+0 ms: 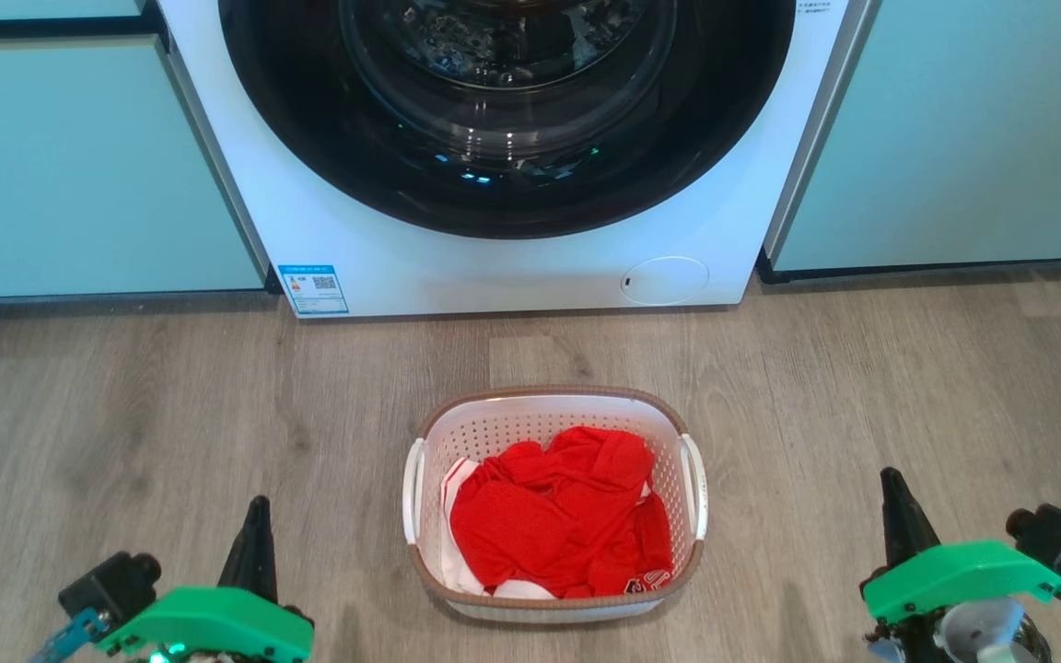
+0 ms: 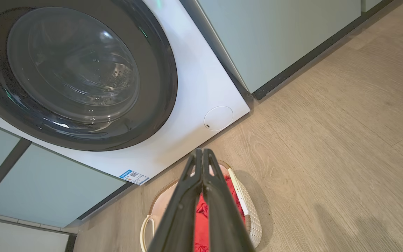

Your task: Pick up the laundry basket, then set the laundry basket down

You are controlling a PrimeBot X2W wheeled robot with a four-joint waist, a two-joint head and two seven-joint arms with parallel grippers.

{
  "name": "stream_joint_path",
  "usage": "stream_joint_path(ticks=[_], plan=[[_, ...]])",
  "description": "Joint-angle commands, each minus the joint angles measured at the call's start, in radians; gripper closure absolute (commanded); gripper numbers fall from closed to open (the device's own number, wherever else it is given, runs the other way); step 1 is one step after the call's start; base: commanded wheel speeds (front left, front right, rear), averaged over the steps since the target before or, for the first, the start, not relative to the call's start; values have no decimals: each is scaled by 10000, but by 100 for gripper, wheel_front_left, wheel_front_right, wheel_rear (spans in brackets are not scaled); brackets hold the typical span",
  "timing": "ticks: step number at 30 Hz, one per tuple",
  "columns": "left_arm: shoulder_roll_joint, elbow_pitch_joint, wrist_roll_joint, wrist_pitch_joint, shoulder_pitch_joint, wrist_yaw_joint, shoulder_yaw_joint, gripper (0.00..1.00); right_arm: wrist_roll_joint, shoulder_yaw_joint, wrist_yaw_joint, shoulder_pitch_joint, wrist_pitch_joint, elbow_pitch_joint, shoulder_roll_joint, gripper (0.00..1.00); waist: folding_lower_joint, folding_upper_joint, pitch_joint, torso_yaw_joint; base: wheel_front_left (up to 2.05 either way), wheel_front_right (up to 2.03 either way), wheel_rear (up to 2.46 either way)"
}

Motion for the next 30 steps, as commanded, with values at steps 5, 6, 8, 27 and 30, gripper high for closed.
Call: stream_joint_path(ticks=[5,6,8,27,30], plan=[[169,-192,-718,176,-635,-170,363,100,718,-20,5,-535,181,-359,-202,100,0,0,0,-5,0,0,0],[171,-182,-833,202,-656,-187,382,100,831,-31,5,-546,209,-360,-204,100,0,0,0,-6,0,0,0],[174,-163,-1064,256,-700,-220,420,100,1057,-52,5,-566,265,-363,-208,100,0,0,0,-7,0,0,0],[194,30,-3236,777,-1114,-540,795,100,3191,-268,7,-763,804,-393,-236,100,-1,0,0,-25,0,0,0],[195,61,-3578,862,-1180,-590,858,100,3527,-305,7,-794,891,-397,-239,100,-1,0,0,-28,0,0,0]])
